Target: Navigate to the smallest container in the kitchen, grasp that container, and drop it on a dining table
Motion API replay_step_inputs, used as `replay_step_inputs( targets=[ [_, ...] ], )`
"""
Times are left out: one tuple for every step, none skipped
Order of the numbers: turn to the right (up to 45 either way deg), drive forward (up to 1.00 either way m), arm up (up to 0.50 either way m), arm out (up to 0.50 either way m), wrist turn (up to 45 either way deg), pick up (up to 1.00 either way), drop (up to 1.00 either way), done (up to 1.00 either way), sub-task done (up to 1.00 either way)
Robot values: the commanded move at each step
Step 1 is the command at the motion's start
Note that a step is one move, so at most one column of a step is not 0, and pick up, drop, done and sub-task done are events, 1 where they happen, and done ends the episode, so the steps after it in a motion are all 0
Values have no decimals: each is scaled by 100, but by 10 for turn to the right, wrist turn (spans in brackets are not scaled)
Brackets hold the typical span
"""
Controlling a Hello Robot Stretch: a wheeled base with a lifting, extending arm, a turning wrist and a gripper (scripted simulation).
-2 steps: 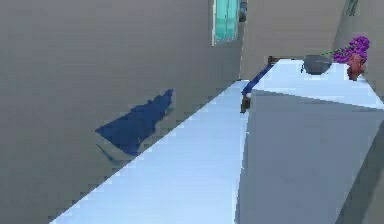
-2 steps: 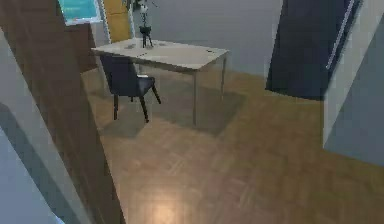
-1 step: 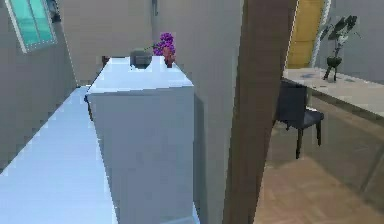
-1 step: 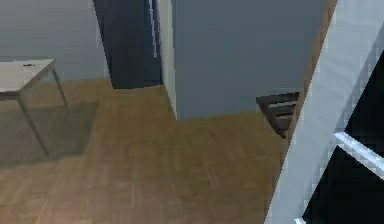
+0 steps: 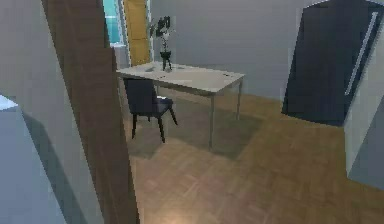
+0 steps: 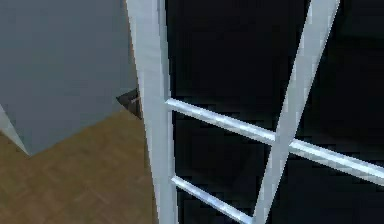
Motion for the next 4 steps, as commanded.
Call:
replay_step_inputs(
  targets=[
    [0,50,0,0,0,0,0,0,0],
    [-240,0,0,0,0,0,0,0,0],
    [0,35,0,0,0,0,0,0,0],
    [-30,0,0,0,0,0,0,0,0]
  ],
)
